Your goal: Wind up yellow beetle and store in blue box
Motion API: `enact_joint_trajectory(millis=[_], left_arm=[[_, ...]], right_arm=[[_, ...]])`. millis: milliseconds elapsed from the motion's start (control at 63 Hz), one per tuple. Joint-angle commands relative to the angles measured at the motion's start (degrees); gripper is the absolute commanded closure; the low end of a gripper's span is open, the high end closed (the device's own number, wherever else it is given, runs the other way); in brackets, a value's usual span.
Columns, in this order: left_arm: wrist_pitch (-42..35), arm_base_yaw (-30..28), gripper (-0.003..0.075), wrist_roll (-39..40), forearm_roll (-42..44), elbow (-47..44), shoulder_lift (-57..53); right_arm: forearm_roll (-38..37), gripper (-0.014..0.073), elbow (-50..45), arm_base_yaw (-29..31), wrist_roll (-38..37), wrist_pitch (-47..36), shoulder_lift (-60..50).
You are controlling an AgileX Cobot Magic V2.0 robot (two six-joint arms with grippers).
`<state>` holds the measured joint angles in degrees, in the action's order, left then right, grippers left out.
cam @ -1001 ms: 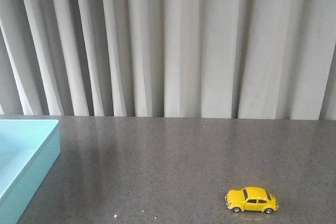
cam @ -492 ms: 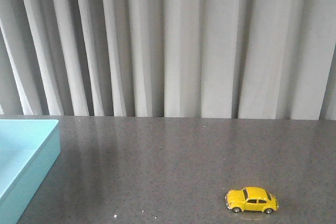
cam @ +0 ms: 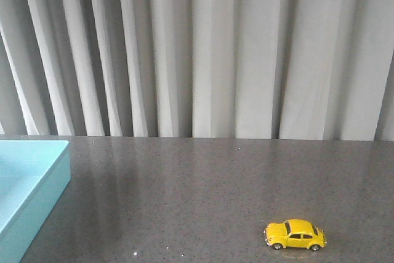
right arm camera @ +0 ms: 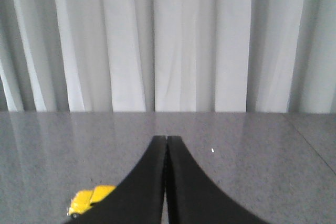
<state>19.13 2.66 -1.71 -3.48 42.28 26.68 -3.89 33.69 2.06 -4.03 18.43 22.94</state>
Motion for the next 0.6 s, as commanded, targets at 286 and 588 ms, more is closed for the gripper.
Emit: enact_joint_trajectory(millis=[286,588], left_arm=[[10.61,-0.01,0.0726,0.49,0.65,4.64,15.76],[13.40,-0.01,0.0726,0.49,0.71,4.64,21.27]], right_arm=[[-2.96,0.0601,3.34,0.33,0.27,9.87,17.65],[2.53,0.0599,3.34,0.33,0.10,11.71,21.62]])
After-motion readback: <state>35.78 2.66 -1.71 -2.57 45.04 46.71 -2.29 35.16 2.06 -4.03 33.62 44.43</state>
